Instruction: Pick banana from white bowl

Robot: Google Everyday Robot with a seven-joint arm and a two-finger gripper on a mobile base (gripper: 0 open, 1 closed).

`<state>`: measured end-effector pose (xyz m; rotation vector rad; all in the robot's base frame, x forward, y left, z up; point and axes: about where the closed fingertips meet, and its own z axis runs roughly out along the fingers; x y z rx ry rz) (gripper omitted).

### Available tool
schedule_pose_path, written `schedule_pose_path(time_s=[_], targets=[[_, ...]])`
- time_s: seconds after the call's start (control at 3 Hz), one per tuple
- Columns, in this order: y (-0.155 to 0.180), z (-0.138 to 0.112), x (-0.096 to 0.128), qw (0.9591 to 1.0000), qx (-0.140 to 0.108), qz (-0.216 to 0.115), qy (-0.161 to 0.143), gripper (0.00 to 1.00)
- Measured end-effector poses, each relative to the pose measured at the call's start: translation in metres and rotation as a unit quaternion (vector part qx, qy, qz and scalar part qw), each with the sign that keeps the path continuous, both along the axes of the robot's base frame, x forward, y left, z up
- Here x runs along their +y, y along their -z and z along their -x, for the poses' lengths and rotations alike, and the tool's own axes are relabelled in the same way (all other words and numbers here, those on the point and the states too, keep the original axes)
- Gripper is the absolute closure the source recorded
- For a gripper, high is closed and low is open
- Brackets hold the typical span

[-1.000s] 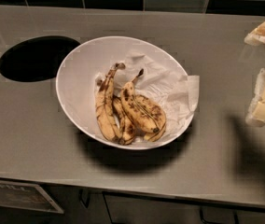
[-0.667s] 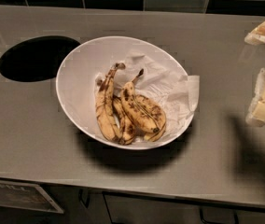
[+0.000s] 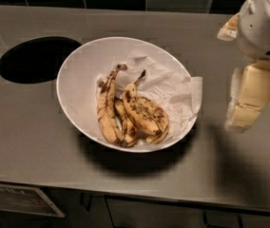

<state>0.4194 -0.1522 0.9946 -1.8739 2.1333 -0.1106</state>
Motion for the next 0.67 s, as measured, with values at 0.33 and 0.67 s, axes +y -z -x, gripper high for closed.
schedule_pose_path(time_s=[0.33,0.67], targets=[[0.000,0.000,0.000,1.0000,0.000,0.000,0.000,0.00],[-0.007,-0.001,0.014,0.9999,-0.010,-0.006,-0.009,0.00]])
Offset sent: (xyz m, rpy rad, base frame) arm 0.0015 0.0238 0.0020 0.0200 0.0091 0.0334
